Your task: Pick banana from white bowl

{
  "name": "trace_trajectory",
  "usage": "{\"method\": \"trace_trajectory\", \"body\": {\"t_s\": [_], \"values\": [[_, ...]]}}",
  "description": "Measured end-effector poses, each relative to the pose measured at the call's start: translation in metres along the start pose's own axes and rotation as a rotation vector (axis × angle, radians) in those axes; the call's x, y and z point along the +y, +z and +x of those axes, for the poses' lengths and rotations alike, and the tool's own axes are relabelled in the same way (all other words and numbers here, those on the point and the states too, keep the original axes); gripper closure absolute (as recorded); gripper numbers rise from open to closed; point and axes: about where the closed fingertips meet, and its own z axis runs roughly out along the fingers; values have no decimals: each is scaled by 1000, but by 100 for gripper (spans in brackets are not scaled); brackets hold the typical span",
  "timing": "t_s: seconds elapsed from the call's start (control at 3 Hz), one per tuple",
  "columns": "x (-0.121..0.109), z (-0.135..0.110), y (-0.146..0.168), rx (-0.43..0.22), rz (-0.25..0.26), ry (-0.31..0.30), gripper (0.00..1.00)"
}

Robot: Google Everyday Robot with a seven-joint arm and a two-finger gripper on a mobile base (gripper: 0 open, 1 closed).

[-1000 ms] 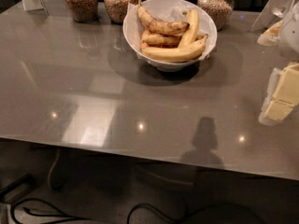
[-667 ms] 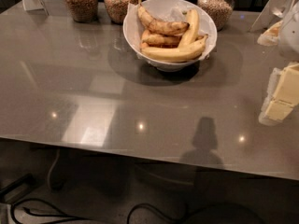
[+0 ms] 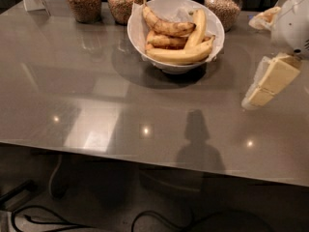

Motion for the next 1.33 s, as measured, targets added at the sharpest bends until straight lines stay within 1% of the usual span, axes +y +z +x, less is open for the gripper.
{"method": "trace_trajectory", "body": {"t_s": [0.33,0.67,1.0,1.33], "values": [[-31,-28,21,-135,39,-57,0],[-58,-53,51,-204,38,-145,0],[-83,-79,81,-240,33,-224,0],[-83,-79,81,-240,33,-225,0]]}}
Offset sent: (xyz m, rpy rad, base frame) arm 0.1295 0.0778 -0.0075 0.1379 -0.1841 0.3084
